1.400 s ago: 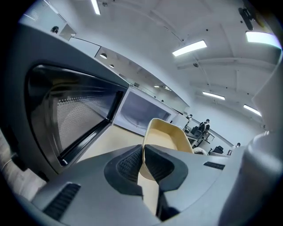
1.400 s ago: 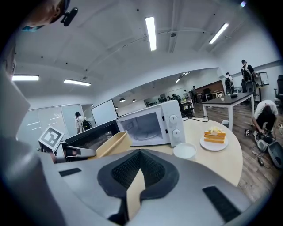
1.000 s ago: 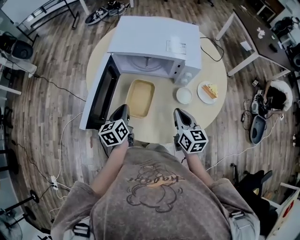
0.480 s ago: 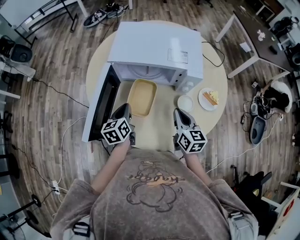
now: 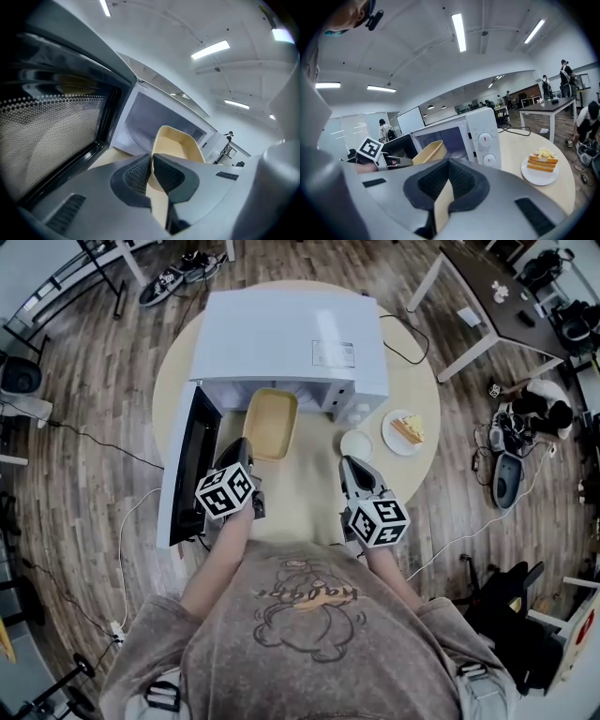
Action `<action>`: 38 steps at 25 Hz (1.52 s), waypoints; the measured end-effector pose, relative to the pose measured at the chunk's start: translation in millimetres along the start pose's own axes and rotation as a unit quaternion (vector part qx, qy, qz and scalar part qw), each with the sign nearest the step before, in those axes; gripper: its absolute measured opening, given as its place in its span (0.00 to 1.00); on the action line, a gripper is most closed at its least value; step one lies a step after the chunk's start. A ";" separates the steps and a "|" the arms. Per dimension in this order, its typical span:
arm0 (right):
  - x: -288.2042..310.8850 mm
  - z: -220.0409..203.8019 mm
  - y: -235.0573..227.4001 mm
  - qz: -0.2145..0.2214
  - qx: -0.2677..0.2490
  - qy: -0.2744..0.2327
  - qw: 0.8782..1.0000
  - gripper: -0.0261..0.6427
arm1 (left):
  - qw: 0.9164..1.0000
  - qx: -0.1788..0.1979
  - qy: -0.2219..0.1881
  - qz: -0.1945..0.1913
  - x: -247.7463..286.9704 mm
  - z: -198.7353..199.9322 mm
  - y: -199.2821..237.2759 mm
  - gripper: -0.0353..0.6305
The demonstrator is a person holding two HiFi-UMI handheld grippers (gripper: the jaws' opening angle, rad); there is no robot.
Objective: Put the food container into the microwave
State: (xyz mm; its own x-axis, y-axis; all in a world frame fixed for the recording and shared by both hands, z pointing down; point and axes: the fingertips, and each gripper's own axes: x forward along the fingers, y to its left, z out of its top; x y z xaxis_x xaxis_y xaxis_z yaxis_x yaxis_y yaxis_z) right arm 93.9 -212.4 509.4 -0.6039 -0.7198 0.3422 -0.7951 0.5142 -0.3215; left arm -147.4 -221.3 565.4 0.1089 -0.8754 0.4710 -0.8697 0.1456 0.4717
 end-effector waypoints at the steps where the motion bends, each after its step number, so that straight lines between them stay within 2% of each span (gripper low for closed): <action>1: 0.1 0.2 -0.7 -0.001 0.000 0.000 1.000 0.04 | 1.000 0.001 0.000 0.001 4.7 2.1 1.1 0.12; 19: -4.0 -3.2 -15.1 -0.040 0.016 0.002 0.999 0.04 | 1.000 0.016 0.006 0.001 80.2 32.0 1.7 0.12; 38: -0.2 -13.4 -18.1 -0.057 0.023 0.022 0.998 0.04 | 0.999 0.026 0.003 0.033 133.5 47.5 16.2 0.12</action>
State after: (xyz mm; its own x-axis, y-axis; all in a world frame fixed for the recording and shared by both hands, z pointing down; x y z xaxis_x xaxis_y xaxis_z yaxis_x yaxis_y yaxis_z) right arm 107.7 -215.4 526.9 -0.5122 -0.7509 0.4170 -0.8561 0.4070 -0.3185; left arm -169.8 -357.7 600.5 0.0526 -0.8619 0.5043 -0.8992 0.1788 0.3993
